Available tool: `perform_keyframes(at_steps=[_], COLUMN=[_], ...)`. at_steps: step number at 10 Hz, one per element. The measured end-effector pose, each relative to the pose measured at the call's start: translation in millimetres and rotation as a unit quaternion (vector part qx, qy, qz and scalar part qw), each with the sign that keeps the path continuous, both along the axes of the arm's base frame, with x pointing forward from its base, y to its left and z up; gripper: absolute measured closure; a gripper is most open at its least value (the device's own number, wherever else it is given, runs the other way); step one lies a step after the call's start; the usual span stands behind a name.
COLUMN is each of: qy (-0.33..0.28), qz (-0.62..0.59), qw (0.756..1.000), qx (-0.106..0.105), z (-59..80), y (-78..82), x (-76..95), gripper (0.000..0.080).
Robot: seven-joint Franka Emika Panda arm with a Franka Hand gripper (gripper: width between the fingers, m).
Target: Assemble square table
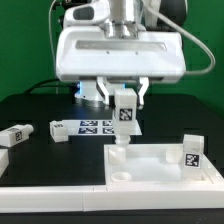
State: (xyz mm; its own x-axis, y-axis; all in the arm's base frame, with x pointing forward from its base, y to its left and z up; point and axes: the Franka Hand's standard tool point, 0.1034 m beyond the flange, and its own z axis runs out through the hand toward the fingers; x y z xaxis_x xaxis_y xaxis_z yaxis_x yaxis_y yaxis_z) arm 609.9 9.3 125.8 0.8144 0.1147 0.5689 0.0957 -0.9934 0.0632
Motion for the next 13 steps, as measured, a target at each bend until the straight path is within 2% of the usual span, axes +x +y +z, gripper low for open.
perform_keyframes(at_steps=[2, 6, 10, 13], qy=[-0.003, 0.011, 0.009, 0.009], qz=[-0.009, -0.004, -0.003, -0.002], qw=[1.0, 1.0, 1.0, 1.0], qx=[-0.003, 0.0, 0.001, 0.001], z=[-3.9, -26.4, -33.1, -40.6], y=[-14.8, -7.3, -4.6, -3.2], x=[1.7, -5.5, 6.5, 6.9], gripper=[0.0509, 0.0509, 0.0509, 0.0509])
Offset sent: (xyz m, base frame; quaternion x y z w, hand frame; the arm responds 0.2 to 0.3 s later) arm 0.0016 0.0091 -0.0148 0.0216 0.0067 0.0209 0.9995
